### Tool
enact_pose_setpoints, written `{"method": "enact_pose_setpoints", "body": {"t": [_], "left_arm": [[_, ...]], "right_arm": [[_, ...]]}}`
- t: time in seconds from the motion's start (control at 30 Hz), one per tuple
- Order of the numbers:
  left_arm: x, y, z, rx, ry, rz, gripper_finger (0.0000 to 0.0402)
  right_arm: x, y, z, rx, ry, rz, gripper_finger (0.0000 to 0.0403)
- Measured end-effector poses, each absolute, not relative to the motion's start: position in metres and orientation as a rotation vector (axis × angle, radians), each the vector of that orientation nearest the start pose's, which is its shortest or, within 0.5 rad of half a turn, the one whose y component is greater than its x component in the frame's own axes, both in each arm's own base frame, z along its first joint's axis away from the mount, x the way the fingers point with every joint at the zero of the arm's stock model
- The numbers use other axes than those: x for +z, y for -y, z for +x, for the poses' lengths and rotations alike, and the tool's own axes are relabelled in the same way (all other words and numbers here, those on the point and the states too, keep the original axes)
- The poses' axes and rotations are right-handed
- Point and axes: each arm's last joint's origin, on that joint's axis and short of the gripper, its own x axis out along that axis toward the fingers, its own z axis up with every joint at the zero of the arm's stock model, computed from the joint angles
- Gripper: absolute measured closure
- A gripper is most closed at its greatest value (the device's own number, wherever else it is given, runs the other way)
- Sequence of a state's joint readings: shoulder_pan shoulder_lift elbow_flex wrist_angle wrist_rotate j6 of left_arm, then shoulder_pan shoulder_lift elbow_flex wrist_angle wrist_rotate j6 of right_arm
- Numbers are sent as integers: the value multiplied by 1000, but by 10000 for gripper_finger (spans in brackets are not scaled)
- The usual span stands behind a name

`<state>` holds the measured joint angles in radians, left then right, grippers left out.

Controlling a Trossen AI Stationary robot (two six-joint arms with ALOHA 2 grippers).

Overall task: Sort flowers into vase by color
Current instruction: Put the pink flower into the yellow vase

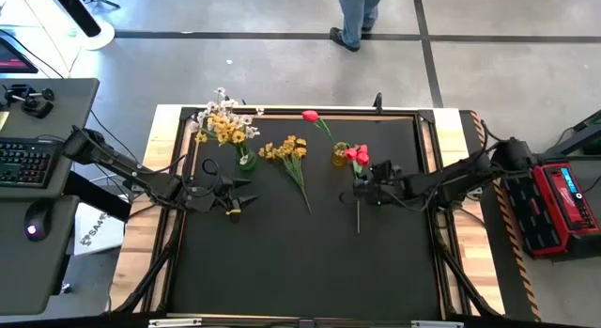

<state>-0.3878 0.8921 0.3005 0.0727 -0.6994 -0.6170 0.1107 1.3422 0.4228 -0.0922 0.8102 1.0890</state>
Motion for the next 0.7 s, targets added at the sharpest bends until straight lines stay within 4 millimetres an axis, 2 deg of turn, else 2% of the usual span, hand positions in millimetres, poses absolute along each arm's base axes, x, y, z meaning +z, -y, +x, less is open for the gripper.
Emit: {"method": "enact_pose_setpoints", "body": {"t": [0.13,0.3,0.47,0.7], "left_arm": [[178,47,164,427,-332,-333,115],[178,47,164,427,-333,-332,115],[178,47,164,427,-332,-333,115],[178,47,164,426,-330,-334,115]], "right_arm": [[121,9,201,-1014,-457,531,201],[114,14,206,-990,-453,523,244],[98,17,215,-985,-509,507,255],[80,19,215,-1064,-531,515,269]]}}
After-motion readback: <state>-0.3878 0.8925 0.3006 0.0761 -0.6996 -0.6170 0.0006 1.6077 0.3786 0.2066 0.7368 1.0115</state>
